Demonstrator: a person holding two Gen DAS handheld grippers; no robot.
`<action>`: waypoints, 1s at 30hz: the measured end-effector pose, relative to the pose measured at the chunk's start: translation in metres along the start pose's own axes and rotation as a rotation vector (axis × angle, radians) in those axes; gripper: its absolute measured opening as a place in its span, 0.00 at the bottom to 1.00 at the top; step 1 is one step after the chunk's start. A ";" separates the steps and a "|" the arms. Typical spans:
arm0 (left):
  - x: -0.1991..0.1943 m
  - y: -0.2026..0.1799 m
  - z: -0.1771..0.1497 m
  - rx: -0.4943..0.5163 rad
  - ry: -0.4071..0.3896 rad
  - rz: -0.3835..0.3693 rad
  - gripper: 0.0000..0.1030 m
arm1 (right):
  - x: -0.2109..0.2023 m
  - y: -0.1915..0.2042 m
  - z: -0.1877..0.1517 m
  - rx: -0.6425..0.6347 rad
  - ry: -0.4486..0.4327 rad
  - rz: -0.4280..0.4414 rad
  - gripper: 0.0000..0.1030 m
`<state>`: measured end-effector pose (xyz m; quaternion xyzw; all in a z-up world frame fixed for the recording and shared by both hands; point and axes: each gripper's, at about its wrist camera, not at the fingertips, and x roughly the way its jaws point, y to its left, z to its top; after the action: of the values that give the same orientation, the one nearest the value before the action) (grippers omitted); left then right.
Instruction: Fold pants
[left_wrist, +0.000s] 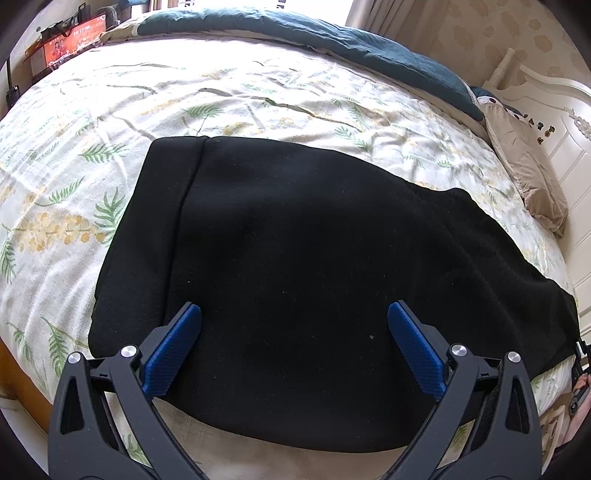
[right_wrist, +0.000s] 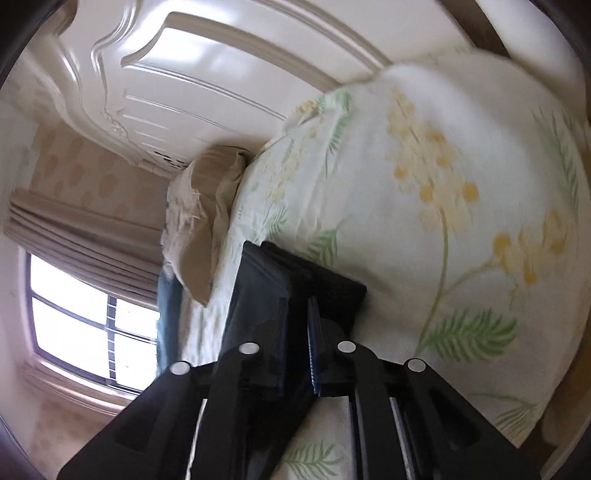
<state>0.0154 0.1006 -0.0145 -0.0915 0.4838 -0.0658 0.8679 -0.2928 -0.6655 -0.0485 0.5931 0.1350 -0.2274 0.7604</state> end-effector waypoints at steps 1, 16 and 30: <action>0.001 0.000 0.000 -0.002 -0.001 0.000 0.98 | 0.001 0.000 -0.001 0.001 -0.004 0.024 0.27; 0.002 0.000 -0.002 0.028 0.002 -0.008 0.98 | -0.014 0.041 0.008 -0.125 -0.033 0.007 0.05; 0.002 -0.003 -0.005 0.041 -0.007 0.001 0.98 | -0.014 0.000 -0.024 -0.005 0.056 0.116 0.28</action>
<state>0.0123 0.0974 -0.0176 -0.0736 0.4793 -0.0749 0.8713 -0.3034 -0.6399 -0.0477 0.6041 0.1225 -0.1657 0.7698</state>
